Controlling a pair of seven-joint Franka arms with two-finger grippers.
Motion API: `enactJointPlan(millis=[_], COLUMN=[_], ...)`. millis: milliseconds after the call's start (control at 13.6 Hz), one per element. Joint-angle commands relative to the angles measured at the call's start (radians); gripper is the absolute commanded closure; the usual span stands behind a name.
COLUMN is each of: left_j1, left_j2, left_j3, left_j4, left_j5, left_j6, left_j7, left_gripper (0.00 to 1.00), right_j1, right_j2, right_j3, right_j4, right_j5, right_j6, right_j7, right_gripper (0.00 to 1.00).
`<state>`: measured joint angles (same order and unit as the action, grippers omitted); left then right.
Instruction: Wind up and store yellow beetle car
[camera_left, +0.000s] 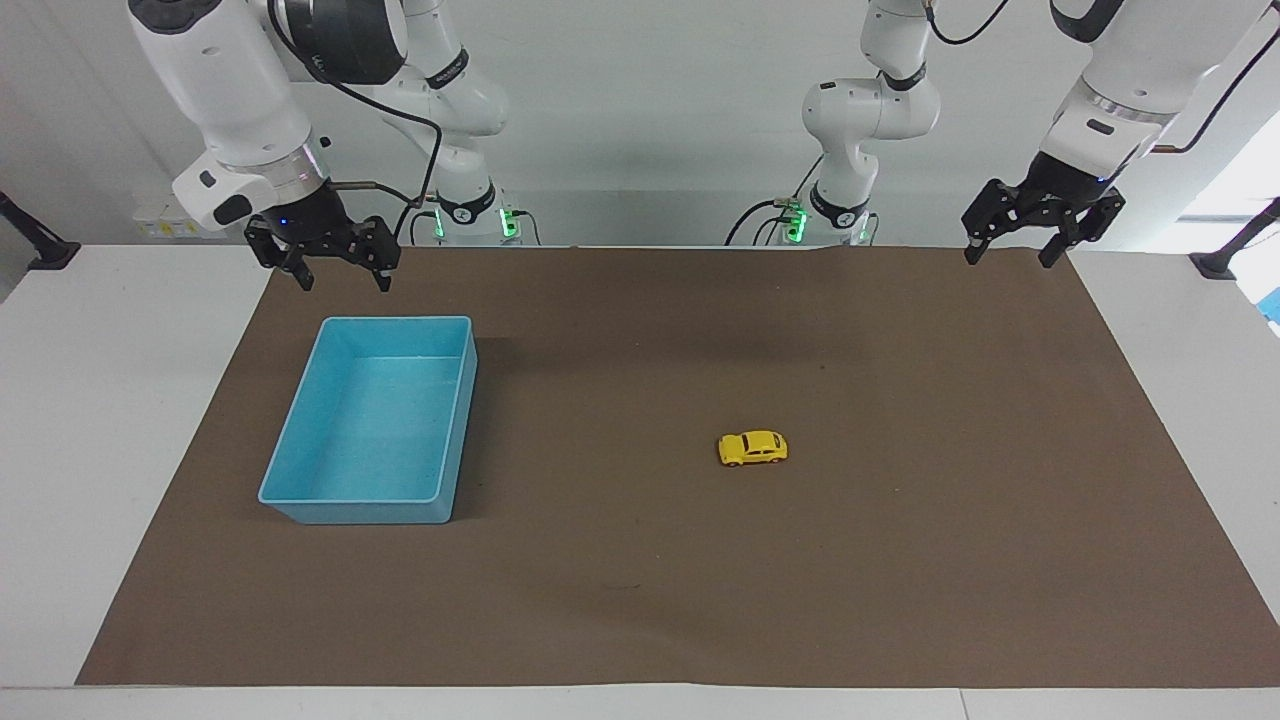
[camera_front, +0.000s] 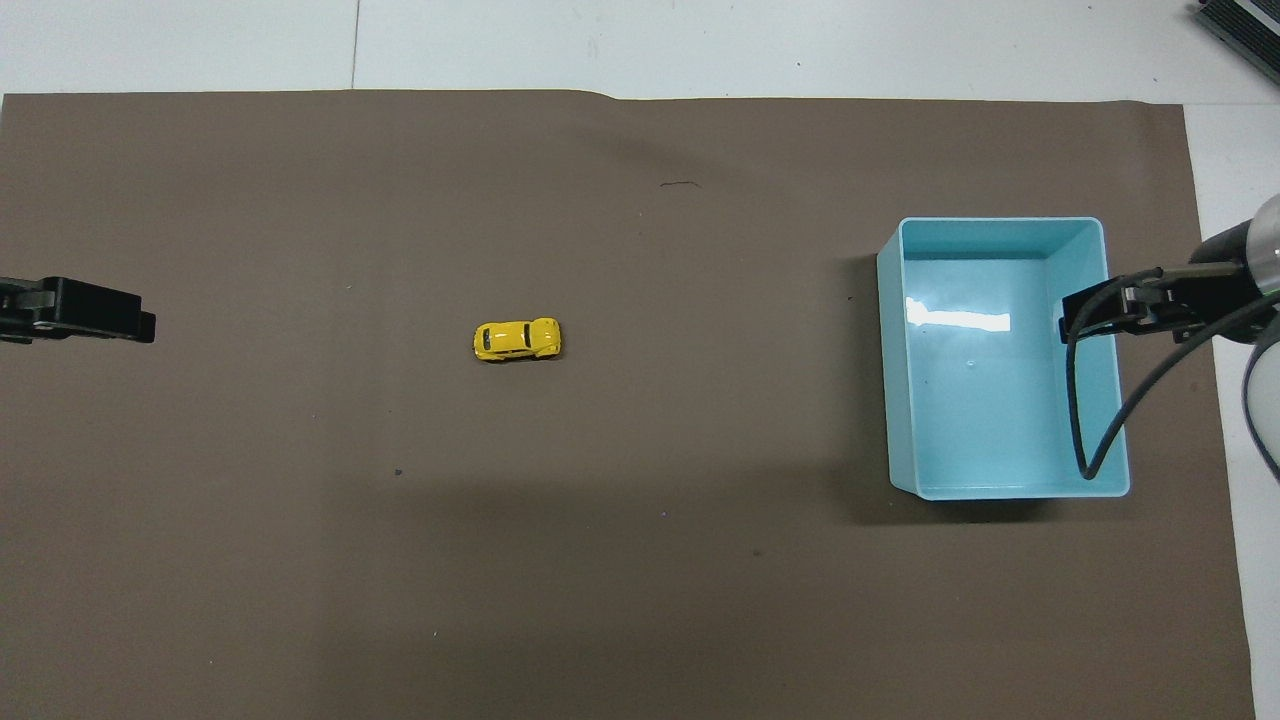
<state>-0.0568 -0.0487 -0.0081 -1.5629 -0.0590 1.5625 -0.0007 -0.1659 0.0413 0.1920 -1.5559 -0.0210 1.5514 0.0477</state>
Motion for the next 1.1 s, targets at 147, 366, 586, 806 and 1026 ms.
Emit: enactJointPlan(millis=[147, 366, 586, 806, 1026], left_j1=[0.017, 0.012, 0.006, 0.005, 0.003], left_j2=[-0.028, -0.028, -0.028, -0.028, -0.028], left_j3=[-0.004, -0.004, -0.004, -0.004, -0.009], left_j4=[-0.036, -0.036, -0.037, -0.037, -0.037], left_j5=[-0.009, -0.009, -0.009, -0.009, -0.009], left_j6=[0.016, 0.014, 0.013, 0.013, 0.014], left_j7=[0.004, 0.002, -0.004, -0.005, -0.007], left_gripper=[0.0, 0.0, 0.0, 0.0, 0.0], right_j1=[-0.018, -0.018, -0.018, -0.018, -0.018], right_j2=[0.008, 0.008, 0.008, 0.008, 0.008], right_j3=[0.012, 0.012, 0.011, 0.011, 0.012], right_j4=[0.011, 0.011, 0.011, 0.011, 0.011], right_j5=[0.009, 0.009, 0.009, 0.009, 0.009], right_j6=[0.002, 0.002, 0.002, 0.002, 0.002], right_j7=[-0.02, -0.02, -0.02, -0.02, -0.02], right_gripper=[0.0, 0.0, 0.0, 0.0, 0.0])
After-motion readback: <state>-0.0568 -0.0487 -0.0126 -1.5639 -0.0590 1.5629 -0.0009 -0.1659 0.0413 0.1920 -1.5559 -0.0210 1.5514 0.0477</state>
